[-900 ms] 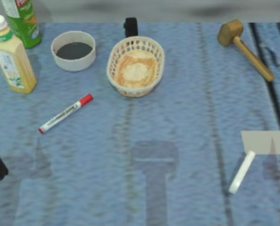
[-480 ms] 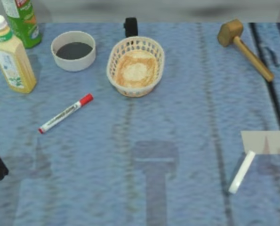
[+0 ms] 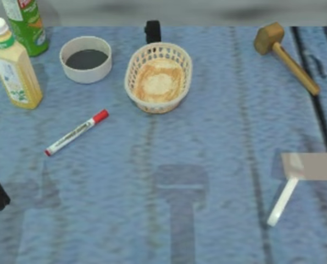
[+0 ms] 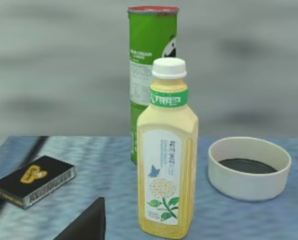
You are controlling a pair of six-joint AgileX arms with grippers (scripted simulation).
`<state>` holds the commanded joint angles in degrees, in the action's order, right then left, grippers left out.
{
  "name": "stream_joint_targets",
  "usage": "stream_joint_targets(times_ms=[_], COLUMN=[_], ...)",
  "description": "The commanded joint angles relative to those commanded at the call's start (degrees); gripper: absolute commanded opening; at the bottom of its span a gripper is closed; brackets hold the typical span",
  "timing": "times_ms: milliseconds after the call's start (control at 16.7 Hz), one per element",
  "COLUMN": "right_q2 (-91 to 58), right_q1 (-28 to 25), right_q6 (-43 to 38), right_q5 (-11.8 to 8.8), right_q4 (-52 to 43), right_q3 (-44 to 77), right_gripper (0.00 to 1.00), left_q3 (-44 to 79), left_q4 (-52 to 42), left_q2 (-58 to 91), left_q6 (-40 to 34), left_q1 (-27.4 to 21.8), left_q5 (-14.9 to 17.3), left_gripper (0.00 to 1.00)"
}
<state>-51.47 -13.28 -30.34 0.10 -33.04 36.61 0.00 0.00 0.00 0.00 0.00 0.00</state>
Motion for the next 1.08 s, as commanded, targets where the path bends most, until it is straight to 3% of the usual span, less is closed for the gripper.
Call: stream_joint_targets(times_ms=[540, 1080], right_q2=[-40.33, -46.38], right_q1=[-10.33, -11.78], right_q6=[-23.29, -27.09], right_q5=[-0.12, -0.21], right_q4=[-25.11, -28.72], right_q3=[28.34, 33.34], right_gripper=[1.0, 1.0], left_q3=[0.0, 0.0], left_q4=[0.0, 0.0], left_q2=[0.0, 0.0], left_q6=[0.0, 0.0], left_q1=[0.0, 0.0], left_q5=[0.0, 0.0], left_gripper=[1.0, 1.0])
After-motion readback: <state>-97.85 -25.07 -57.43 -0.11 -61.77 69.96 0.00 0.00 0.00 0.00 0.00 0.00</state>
